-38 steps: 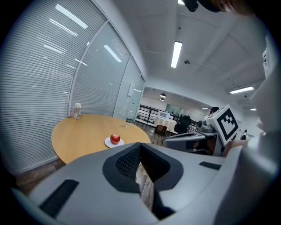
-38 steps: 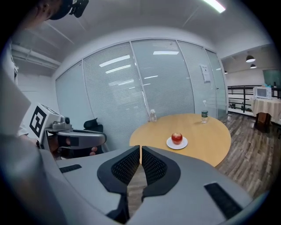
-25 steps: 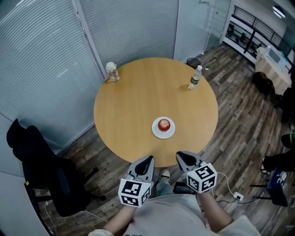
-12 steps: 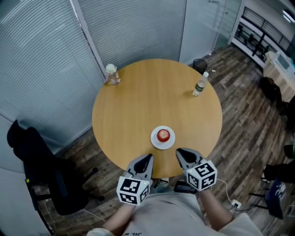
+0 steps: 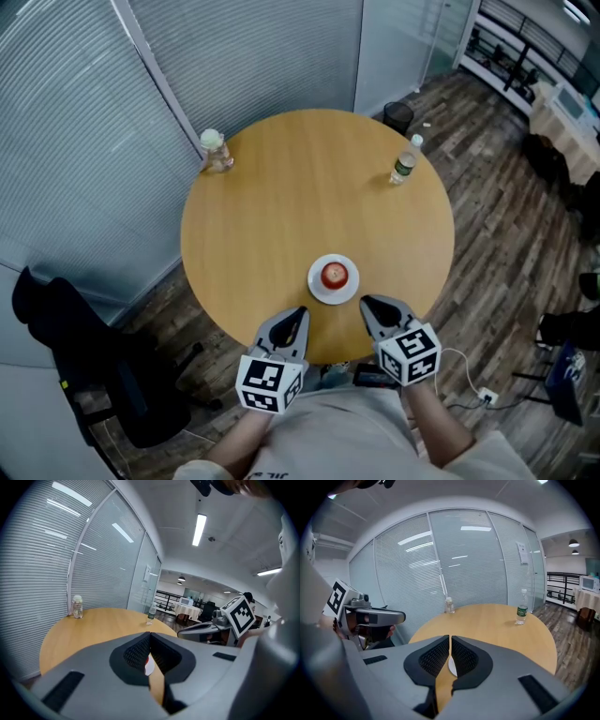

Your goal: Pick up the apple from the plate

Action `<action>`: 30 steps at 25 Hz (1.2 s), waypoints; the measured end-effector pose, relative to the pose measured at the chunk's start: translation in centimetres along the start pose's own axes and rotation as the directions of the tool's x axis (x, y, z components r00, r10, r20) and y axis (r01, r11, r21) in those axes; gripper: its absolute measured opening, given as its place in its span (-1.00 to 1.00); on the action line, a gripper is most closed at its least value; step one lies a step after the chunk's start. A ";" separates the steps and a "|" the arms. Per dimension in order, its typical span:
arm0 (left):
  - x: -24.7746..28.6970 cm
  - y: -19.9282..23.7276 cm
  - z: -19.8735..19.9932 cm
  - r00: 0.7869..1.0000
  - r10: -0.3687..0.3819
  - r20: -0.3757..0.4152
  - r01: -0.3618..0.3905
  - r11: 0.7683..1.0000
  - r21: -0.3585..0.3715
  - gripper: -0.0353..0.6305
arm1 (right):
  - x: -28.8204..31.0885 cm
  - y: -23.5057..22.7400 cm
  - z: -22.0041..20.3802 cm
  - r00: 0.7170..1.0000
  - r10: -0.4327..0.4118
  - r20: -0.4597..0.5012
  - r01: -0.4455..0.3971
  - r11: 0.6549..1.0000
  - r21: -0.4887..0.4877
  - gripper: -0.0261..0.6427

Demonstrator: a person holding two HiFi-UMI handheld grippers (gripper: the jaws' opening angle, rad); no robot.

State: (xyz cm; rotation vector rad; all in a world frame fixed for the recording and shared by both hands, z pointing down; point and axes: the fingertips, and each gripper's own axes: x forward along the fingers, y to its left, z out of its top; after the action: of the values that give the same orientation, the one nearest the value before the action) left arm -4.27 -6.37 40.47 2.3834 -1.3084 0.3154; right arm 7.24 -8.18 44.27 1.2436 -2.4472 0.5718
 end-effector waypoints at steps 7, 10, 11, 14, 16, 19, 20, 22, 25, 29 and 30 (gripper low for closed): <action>2.0 1.4 -0.1 0.999 -0.027 -0.027 0.027 0.999 -0.020 -0.88 | 1.6 -1.2 -0.7 0.999 -0.033 -0.042 0.033 0.999 0.014 -0.81; 2.8 2.0 -0.5 0.999 -0.035 -0.037 0.034 0.999 -0.029 -0.88 | 2.3 -1.5 -1.0 0.998 -0.039 -0.059 0.040 0.999 0.012 -0.81; 3.1 2.1 -0.6 0.998 -0.039 -0.039 0.038 0.999 -0.036 -0.88 | 2.5 -1.6 -1.1 0.997 -0.040 -0.064 0.041 0.999 0.007 -0.81; 4.0 2.5 -1.1 0.997 -0.051 -0.052 0.048 0.997 -0.060 -0.88 | 3.5 -2.1 -1.4 0.996 -0.039 -0.082 0.040 0.999 0.003 -0.81; 4.5 2.8 -1.6 0.996 -0.052 -0.066 0.048 0.997 -0.061 -0.88 | 4.2 -2.5 -1.7 0.995 -0.039 -0.091 0.040 0.999 0.013 -0.81; 5.4 3.1 -2.2 0.995 -0.055 -0.084 0.050 0.997 -0.057 -0.88 | 5.3 -3.1 -1.9 0.994 -0.040 -0.098 0.041 0.999 0.015 -0.81; 5.8 3.3 -2.3 0.995 -0.057 -0.087 0.052 0.997 -0.057 -0.88 | 5.7 -3.2 -2.0 0.994 -0.040 -0.102 0.041 0.999 0.014 -0.81; 6.4 3.6 -2.6 0.994 -0.059 -0.092 0.054 0.997 -0.058 -0.88 | 6.3 -3.5 -2.2 0.993 -0.040 -0.112 0.042 0.999 0.015 -0.81; 7.3 4.1 -3.1 0.993 -0.061 -0.099 0.055 0.997 -0.060 -0.88 | 6.9 -3.8 -2.6 0.991 -0.048 -0.127 0.049 0.999 0.004 -0.81; 8.4 4.6 -3.5 0.992 -0.064 -0.112 0.058 0.997 -0.058 -0.88 | 7.9 -4.2 -3.1 0.989 -0.044 -0.138 0.047 0.999 0.014 -0.81; 8.7 4.7 -3.7 0.991 -0.066 -0.116 0.060 0.997 -0.058 -0.88 | 8.1 -4.2 -3.4 0.989 -0.043 -0.142 0.045 0.999 0.015 -0.81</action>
State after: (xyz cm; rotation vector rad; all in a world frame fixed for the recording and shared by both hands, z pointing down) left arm -3.57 -13.49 48.16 2.3182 -1.1718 0.3910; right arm 6.51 -14.34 51.78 1.2169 -2.2968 0.6483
